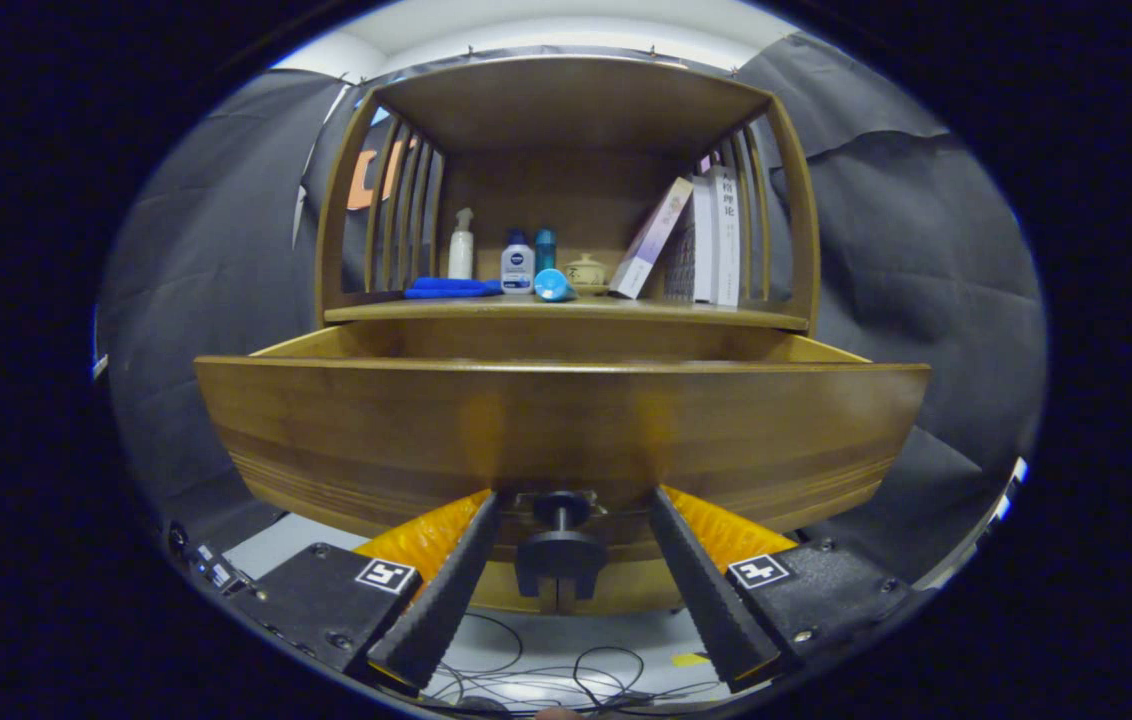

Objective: Pull open the drawer, take out the items inside it, and place them on the countertop above the cabinet.

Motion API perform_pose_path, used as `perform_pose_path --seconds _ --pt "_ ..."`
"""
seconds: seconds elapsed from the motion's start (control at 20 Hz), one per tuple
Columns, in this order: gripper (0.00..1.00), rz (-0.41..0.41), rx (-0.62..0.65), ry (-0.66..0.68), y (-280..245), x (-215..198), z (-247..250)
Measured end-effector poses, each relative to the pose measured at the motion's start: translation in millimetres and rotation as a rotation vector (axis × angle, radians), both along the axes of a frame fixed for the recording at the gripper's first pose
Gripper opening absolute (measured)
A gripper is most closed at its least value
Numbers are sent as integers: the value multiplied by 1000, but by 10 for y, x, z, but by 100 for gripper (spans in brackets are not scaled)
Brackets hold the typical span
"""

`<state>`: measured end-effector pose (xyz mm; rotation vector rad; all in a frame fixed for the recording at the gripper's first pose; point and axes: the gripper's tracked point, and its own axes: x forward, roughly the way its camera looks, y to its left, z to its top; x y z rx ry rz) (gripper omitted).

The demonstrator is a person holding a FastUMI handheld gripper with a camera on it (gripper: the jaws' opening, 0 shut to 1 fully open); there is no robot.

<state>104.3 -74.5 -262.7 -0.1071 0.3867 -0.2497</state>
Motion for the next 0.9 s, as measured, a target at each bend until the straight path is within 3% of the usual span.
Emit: perform_pose_path --seconds 0.35,0.9 --pt "99 -16 38 13 -97 607 32" --pt "99 -13 -23 31 -246 1210 -41"
